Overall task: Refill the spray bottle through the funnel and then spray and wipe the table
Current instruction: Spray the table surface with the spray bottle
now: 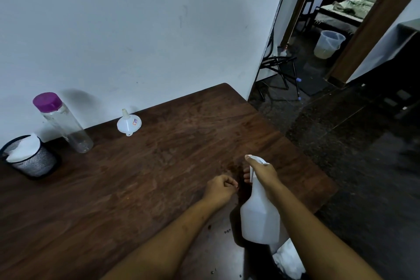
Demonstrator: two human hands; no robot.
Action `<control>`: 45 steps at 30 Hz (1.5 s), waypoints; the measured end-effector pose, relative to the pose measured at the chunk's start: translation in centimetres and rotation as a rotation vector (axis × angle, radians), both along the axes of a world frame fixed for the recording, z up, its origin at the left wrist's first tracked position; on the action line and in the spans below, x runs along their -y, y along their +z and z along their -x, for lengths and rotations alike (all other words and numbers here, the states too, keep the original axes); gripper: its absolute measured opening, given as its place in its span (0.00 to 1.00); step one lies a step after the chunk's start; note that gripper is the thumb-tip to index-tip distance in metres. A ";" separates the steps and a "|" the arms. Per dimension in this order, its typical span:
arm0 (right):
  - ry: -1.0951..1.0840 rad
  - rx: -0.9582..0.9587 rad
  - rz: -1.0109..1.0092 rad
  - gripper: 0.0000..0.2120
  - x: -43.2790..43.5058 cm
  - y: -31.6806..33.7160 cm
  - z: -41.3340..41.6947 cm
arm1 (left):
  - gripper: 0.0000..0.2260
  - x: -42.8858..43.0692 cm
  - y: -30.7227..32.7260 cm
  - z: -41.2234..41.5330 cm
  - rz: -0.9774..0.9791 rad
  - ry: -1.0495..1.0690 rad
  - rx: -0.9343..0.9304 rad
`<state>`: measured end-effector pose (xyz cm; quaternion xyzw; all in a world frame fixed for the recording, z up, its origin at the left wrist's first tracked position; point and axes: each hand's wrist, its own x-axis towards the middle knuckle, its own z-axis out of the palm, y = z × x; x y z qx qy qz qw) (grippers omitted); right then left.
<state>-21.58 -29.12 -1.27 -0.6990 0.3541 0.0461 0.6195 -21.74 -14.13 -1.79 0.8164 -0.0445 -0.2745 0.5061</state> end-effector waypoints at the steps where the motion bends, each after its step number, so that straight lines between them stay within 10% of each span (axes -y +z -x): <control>1: 0.031 -0.026 -0.021 0.14 -0.2 0.1 0.0 | 0.09 -0.1 0.0 0.0 0.001 -0.001 -0.001; 26: 0.089 -0.081 0.112 0.17 -1.6 -0.2 -0.3 | 0.13 -1.4 0.3 -0.5 -0.003 0.053 0.001; 45: 0.366 -0.054 -0.195 0.22 -2.7 1.0 0.2 | 0.11 -2.0 0.0 -2.3 0.199 0.309 0.142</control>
